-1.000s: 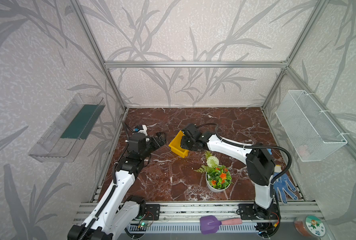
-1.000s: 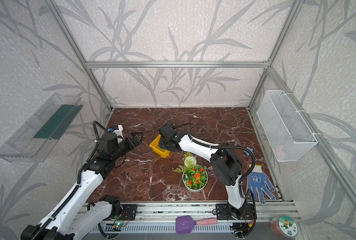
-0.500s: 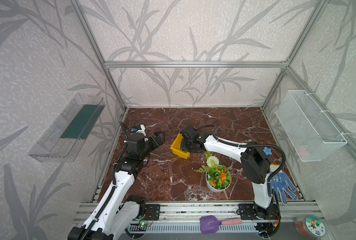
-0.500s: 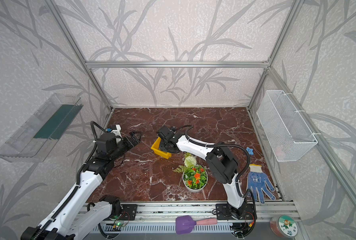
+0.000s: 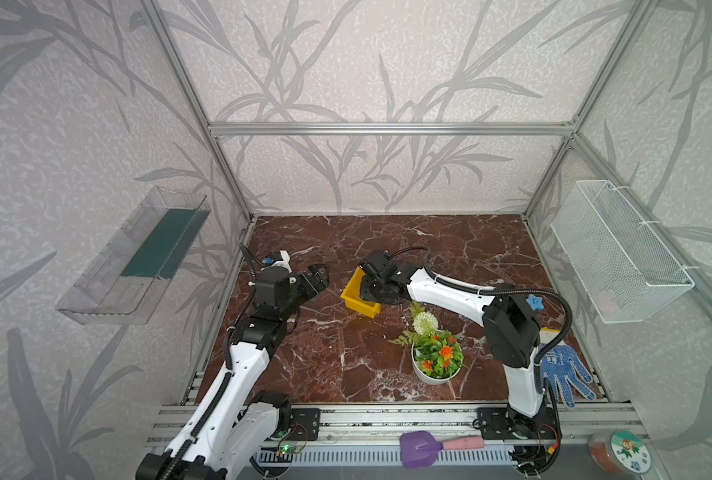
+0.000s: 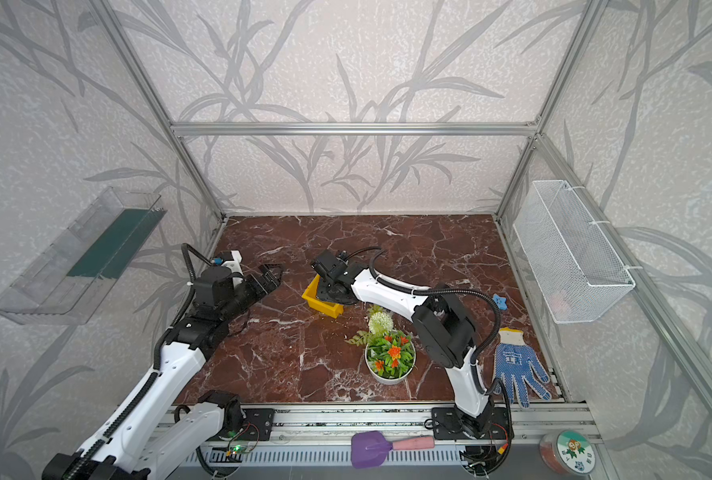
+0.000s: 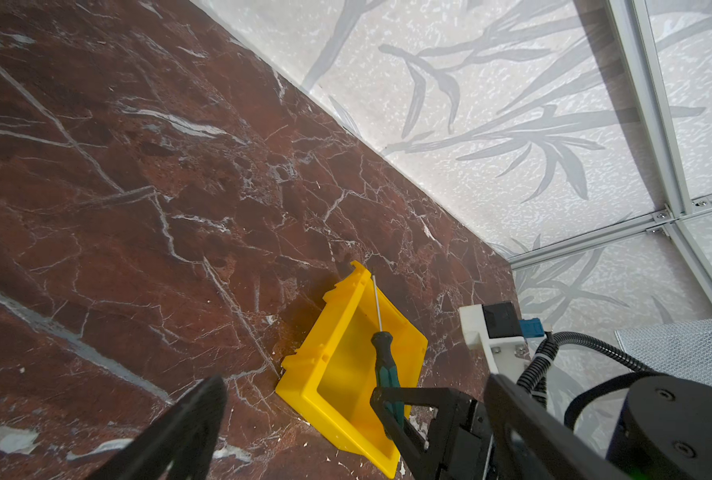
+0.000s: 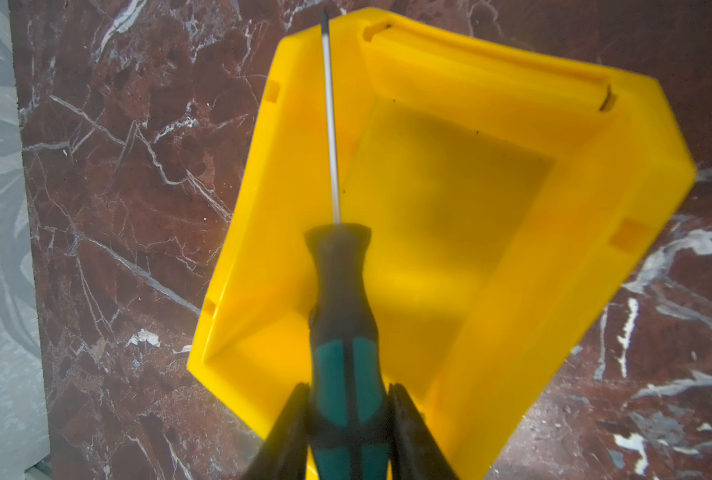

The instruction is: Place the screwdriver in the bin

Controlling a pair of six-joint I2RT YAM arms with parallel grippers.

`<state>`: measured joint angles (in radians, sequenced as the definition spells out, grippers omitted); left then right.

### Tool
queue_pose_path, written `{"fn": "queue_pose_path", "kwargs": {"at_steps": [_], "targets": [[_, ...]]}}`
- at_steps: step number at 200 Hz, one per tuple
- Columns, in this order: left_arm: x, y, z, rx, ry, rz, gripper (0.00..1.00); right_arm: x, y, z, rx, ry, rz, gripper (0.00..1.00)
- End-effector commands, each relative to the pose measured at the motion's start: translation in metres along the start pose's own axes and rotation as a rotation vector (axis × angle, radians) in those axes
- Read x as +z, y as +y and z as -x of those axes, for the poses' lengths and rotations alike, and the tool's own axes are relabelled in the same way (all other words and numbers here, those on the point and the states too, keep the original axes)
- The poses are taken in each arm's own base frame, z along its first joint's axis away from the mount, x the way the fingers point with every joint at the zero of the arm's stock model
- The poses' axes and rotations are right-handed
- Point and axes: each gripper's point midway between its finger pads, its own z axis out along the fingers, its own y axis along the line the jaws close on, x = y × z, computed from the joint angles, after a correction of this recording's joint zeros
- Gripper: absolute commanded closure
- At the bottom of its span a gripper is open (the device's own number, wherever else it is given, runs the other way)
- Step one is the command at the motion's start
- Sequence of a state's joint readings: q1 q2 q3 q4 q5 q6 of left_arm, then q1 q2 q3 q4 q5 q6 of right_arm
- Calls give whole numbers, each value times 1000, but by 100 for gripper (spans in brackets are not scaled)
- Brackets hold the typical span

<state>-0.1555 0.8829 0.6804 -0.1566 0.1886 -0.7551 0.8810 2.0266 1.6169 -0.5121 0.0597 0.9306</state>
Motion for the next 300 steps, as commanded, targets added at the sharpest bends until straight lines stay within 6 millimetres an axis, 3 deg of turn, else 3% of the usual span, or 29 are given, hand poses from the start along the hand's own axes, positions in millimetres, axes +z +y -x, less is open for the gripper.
{"fn": "queue_pose_path", "kwargs": {"at_steps": [1,23,49,75,107,134,145,159,183,200,211,220,242,267,286,300], "targets": [[-5,0,8,2,-38,3,1,-12,4,4,-36,-22,-13,66],[-7,0,10,2,-44,6,1,-10,2,3,-47,-21,-25,57],[-7,1,10,7,-49,14,1,-11,3,5,-60,-25,-20,57],[-6,2,13,3,-63,21,1,-25,11,14,-82,-56,0,55],[-3,12,29,18,-138,93,1,-64,24,41,-181,-162,23,47],[-10,26,59,75,-296,204,1,-124,20,79,-332,-375,4,16],[-15,35,70,117,-352,273,1,-145,3,96,-353,-432,-34,5],[-21,49,82,178,-417,376,1,-178,-28,120,-316,-496,-49,0],[-24,78,87,301,-496,538,1,-203,-121,155,-152,-593,-119,1],[-27,99,84,394,-549,630,1,-213,-192,160,-44,-658,-206,1],[-29,113,81,442,-578,688,1,-219,-228,157,-22,-713,-280,1],[-27,119,77,475,-602,698,1,-227,-247,157,-29,-786,-337,1],[-8,141,62,523,-557,723,1,-217,-277,136,-137,-860,-452,1],[24,163,49,606,-434,797,1,-193,-313,104,-185,-803,-582,1],[39,168,53,647,-415,828,1,-178,-339,90,-207,-791,-700,1],[51,170,57,583,-403,776,1,-166,-356,81,-195,-789,-752,1]]}}
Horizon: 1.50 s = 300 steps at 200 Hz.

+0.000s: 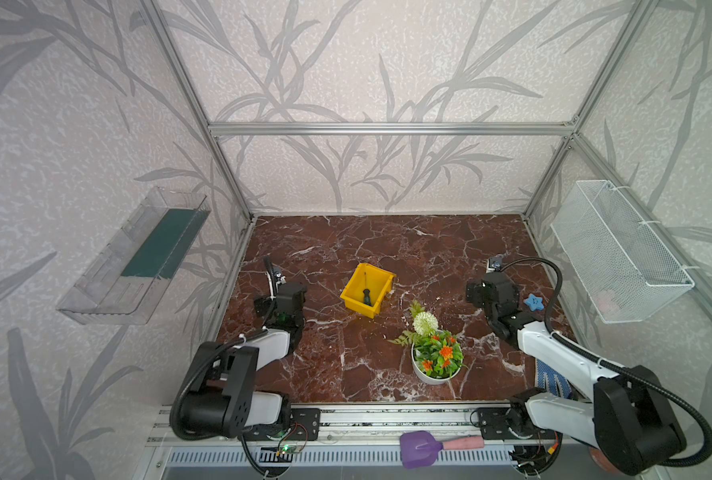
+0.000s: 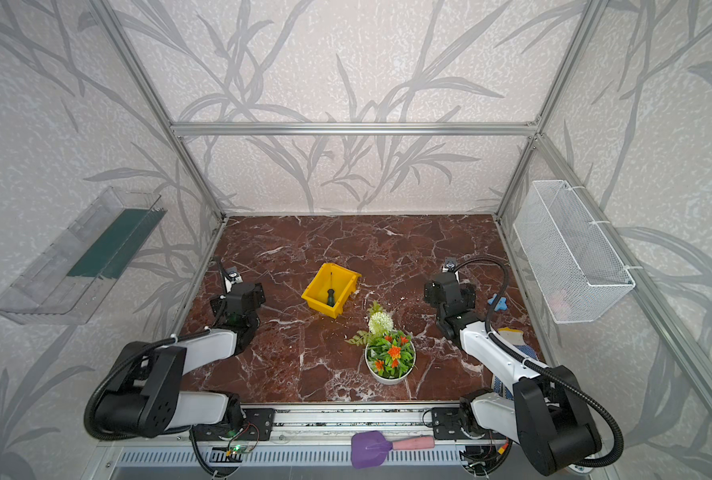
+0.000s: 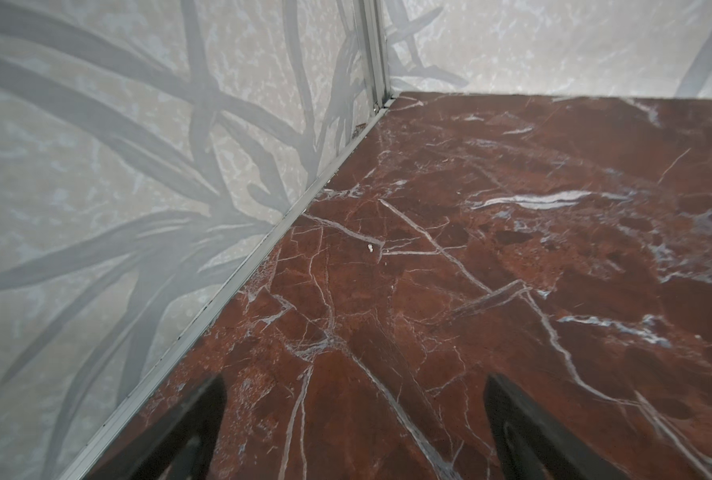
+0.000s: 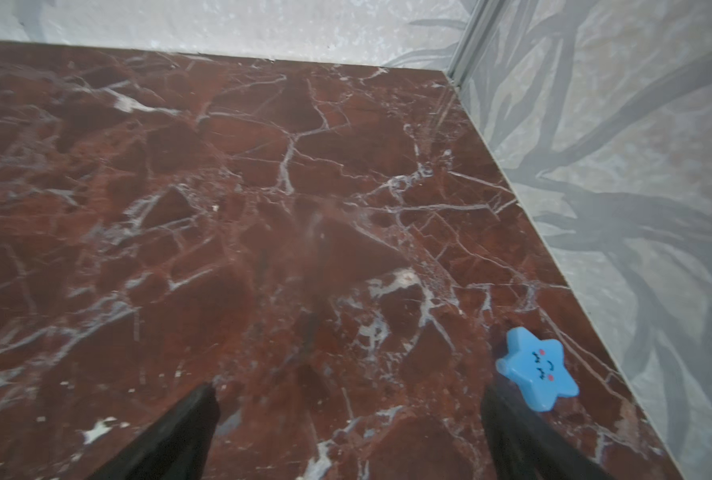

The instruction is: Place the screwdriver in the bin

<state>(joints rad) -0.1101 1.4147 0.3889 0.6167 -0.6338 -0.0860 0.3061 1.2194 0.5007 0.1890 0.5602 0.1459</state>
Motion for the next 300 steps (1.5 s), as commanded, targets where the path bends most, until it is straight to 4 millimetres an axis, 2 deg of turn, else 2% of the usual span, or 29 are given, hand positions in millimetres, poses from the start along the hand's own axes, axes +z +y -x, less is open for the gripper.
{"fn": "queue_pose_path", "kwargs": {"at_steps": [1,9,26,43,60,67,77,83,109,125,136,145,161,194,208,300], "targets": [[13,-3,33,-85,-72,-14,1,10,-20,11,4,-123,-138,1],[18,-13,28,-93,-48,-84,1,15,-23,11,0,-131,-164,1],[30,-13,27,-98,-51,-80,1,19,-16,17,-19,-142,-124,1],[29,-14,23,-95,2,-92,1,25,-12,19,-6,-176,-93,1],[25,-19,26,-105,-56,-141,1,34,-7,13,17,-184,-54,1],[19,-21,25,-106,-91,-172,1,34,-3,18,14,-218,-39,1],[10,-21,25,-127,-152,-212,1,33,7,17,-18,-219,21,1],[6,-21,16,-138,-152,-226,1,31,14,16,-36,-223,60,1],[-1,-14,17,-160,-265,-209,1,21,14,13,-24,-284,92,1],[1,-16,13,-154,-213,-212,1,13,19,9,-36,-331,143,1],[7,-20,14,-141,-190,-205,1,13,29,-1,-65,-341,193,1],[13,-25,17,-112,-181,-205,1,14,36,2,-125,-393,215,1],[19,-35,16,-75,-112,-229,1,23,37,5,-118,-406,180,1],[20,-35,15,-86,-112,-240,1,49,23,7,-49,-279,149,1],[20,-35,17,-91,-123,-248,1,53,16,5,-6,-237,169,1],[20,-34,17,-91,-123,-244,1,53,16,6,-3,-253,173,1]]}}
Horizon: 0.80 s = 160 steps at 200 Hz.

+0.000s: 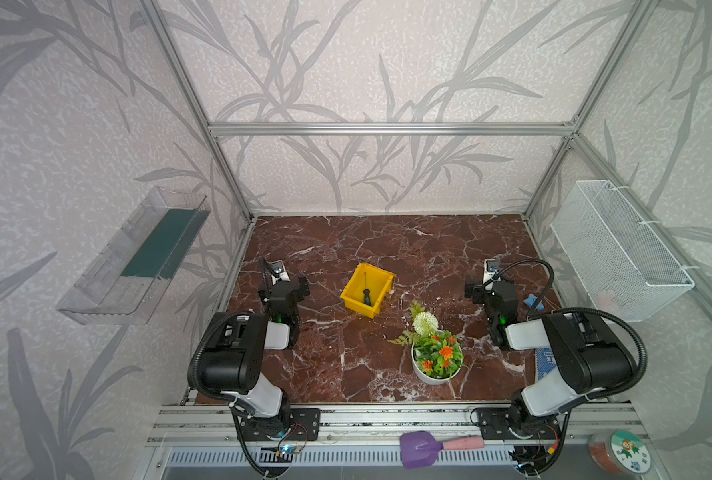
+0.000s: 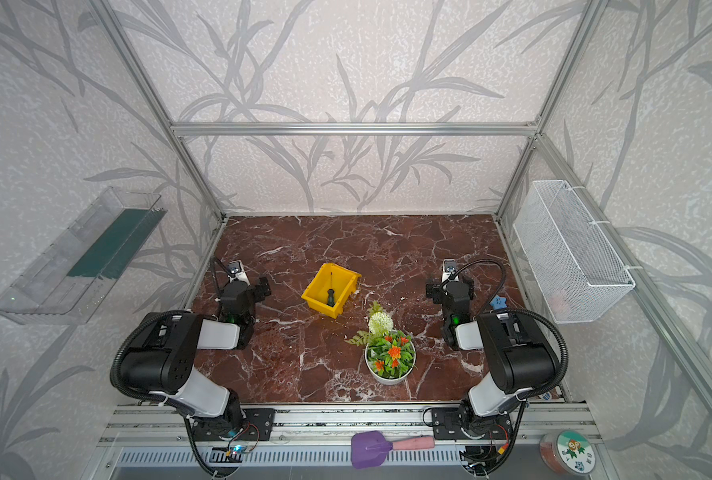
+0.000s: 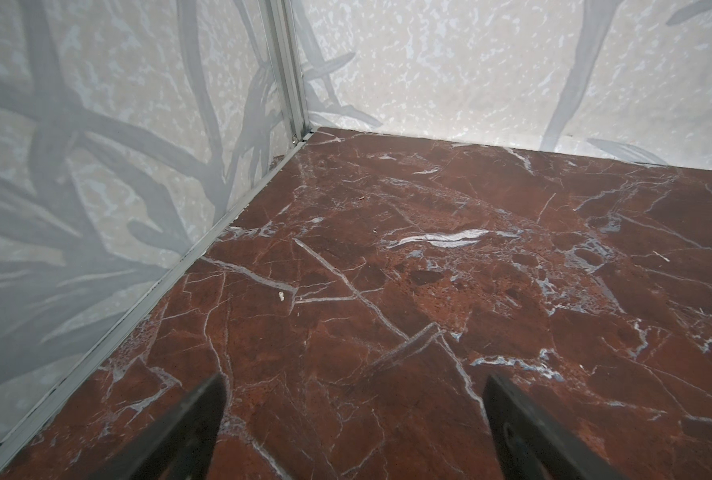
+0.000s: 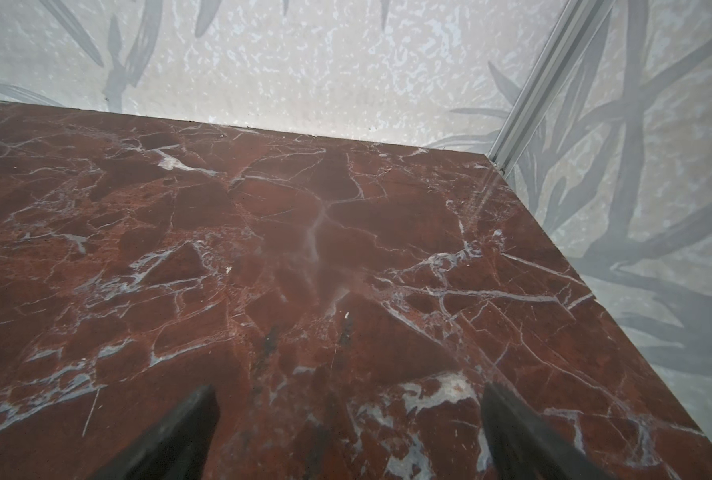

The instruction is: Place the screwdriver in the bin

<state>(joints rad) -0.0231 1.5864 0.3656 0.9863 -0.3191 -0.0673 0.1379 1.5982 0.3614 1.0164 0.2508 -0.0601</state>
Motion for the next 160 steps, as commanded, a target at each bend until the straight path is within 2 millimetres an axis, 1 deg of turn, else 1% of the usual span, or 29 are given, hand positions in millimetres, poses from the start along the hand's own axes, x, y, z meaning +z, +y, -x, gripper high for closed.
{"fn": "queue_pose_path", "kwargs": {"at_steps": [1,160], "targets": [[0,0,5,10,-10,-2,1,-2,1,1,11,-6,5,1],[0,1,4,9,-9,-1,1,0,1,1,17,5,12,1]]}}
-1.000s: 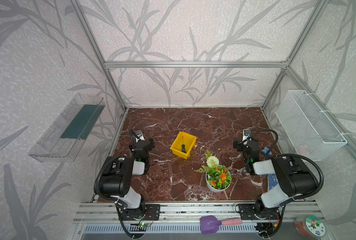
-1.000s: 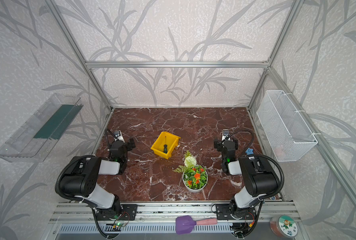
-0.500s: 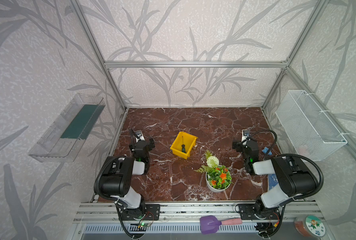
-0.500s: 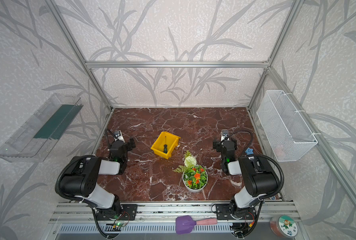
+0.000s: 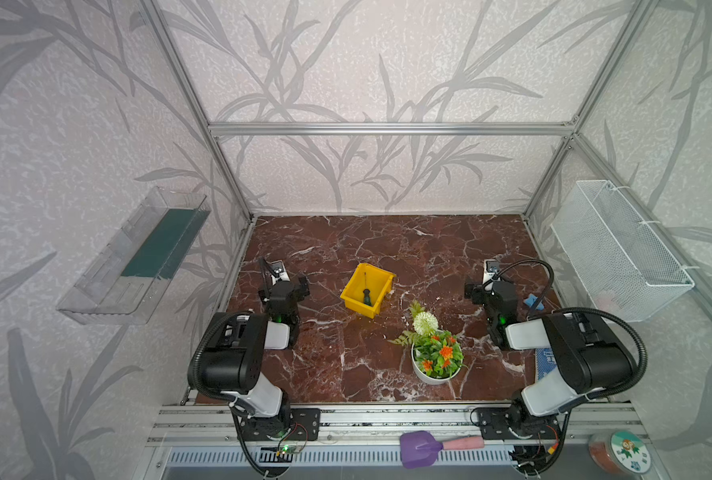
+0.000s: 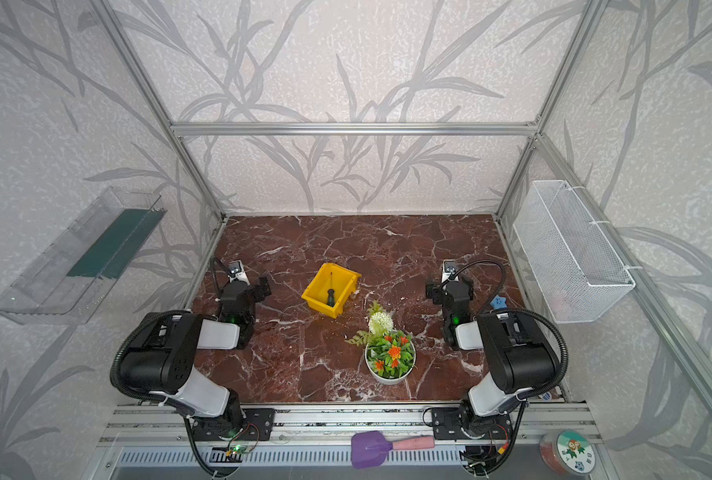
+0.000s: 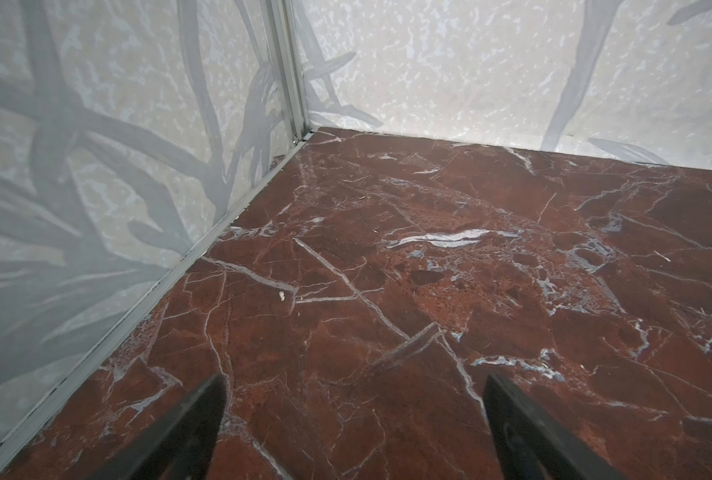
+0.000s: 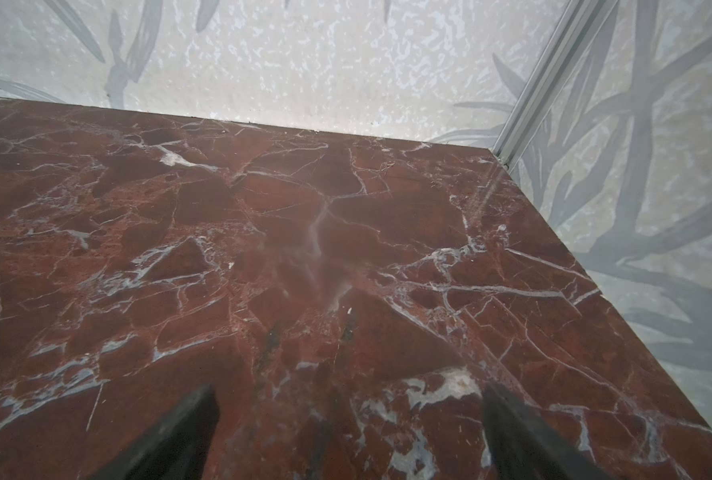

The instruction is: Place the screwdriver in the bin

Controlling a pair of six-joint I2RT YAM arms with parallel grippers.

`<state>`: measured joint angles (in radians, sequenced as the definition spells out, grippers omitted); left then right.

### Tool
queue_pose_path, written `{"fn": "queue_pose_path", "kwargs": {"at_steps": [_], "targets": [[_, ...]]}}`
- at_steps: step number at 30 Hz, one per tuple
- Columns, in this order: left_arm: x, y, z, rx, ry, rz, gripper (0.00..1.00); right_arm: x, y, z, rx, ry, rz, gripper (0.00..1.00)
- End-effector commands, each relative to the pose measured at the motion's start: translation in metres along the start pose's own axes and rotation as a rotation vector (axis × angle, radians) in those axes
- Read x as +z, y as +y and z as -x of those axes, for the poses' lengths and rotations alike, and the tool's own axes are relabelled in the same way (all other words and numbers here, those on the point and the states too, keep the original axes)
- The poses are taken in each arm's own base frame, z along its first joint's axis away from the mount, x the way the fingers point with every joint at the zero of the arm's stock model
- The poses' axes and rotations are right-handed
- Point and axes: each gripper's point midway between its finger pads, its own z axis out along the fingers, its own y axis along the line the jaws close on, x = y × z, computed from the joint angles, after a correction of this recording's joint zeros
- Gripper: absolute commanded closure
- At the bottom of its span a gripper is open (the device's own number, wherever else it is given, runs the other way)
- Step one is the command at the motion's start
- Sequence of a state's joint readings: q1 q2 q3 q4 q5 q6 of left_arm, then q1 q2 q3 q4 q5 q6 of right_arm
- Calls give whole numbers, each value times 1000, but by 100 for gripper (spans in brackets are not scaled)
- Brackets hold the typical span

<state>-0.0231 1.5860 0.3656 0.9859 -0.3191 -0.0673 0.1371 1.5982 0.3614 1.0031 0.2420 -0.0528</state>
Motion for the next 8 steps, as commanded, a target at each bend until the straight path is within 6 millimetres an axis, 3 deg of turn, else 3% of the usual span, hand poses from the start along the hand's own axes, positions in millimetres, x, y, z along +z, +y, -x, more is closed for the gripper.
{"fn": "queue_pose_path", "kwargs": {"at_steps": [1,8], "targets": [[0,1,4,10,-9,-1,1,0,-1,4,12,-7,3,1],[0,0,4,10,-7,-2,1,-1,-1,4,10,-15,6,1]]}}
